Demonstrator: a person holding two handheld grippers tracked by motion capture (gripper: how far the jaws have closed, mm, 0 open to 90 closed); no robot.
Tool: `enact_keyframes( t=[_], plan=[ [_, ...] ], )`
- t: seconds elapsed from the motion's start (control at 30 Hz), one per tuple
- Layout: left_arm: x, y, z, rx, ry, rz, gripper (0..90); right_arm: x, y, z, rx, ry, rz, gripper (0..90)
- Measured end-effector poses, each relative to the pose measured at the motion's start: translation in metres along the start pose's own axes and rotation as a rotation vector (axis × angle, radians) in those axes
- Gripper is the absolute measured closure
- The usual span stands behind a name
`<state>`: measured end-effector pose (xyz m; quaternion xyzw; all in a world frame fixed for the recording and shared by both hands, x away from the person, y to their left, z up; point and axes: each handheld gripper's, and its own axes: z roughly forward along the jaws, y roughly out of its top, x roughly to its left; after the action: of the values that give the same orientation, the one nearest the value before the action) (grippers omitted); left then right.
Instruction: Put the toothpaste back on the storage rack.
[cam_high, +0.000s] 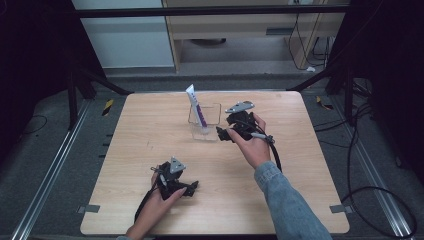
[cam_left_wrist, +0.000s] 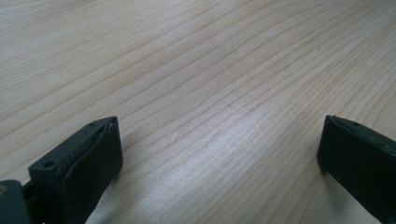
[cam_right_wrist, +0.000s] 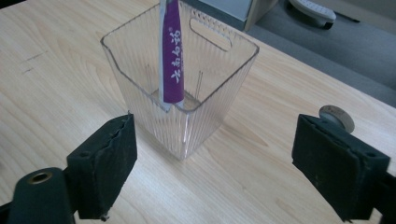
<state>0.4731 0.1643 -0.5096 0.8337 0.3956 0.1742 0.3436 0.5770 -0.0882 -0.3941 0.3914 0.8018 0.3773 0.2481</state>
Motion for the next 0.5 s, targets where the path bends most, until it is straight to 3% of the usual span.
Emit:
enact_keyframes(
  t=[0.13,0.33,0.5],
  plan=[
    [0.0,0.0,0.0,0.0,-0.001,0.0,0.0,-0.006,-0.006,-0.002,0.035,0.015,-0.004,14.4],
    [0.0,0.0,0.0,0.0,0.0,0.0,0.0,-0.017,-0.021,-0.008,0.039,0.037,0.017,14.7],
    [0.0,0.0,0.0,0.0,0.0,0.0,0.0,-0.027,-0.038,-0.014,0.031,0.036,0.078,9.7]
  ],
)
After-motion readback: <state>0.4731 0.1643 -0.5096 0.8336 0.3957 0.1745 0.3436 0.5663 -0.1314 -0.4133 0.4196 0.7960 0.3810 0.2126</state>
